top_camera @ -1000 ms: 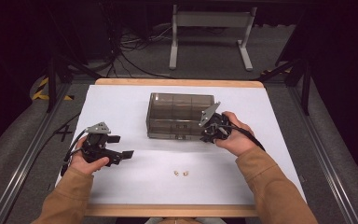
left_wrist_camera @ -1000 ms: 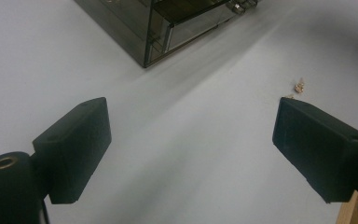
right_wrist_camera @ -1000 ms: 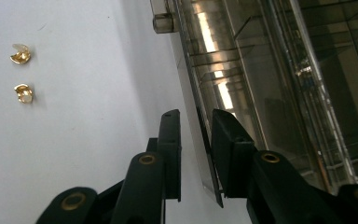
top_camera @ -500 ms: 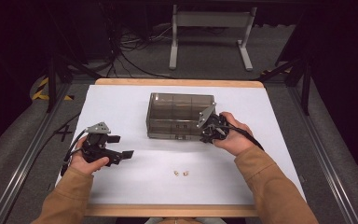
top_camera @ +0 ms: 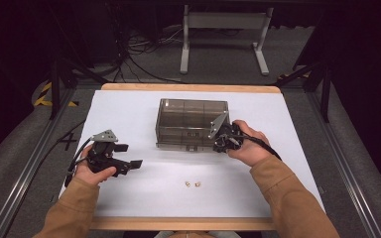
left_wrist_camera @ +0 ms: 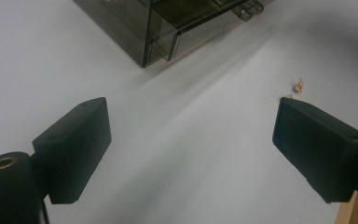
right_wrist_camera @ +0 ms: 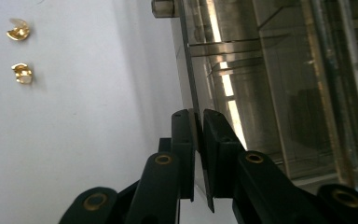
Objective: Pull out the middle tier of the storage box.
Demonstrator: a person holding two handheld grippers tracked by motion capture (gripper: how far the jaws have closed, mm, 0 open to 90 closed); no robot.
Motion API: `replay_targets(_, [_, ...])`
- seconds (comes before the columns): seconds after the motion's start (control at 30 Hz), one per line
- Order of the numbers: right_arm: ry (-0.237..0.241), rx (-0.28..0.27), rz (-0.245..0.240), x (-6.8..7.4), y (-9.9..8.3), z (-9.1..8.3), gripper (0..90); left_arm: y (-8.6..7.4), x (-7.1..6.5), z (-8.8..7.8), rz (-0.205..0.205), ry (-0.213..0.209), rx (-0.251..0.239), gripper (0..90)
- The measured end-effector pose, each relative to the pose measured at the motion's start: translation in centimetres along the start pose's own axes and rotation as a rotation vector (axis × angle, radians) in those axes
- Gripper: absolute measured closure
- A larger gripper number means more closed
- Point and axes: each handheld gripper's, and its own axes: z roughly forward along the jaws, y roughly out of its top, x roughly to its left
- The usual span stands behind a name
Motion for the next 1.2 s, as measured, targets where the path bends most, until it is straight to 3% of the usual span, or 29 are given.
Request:
replay_targets(0.17, [0.032,0.015,-0.004,0.6,0.2,-0.2,85.1,0.0,0.0,0.1,0.002,-0.004,-0.002,11.8])
replay_targets(0.53, [0.054,0.036,-0.024,1.7,0.1,-0.7,85.7,0.2,0.0,0.1,0.007,-0.003,-0.001,11.7])
replay_targets(1.2, [0.07,0.016,-0.073,3.2,-0.5,-1.1,86.4,0.2,-0.1,0.2,0.006,-0.002,0.002,11.7])
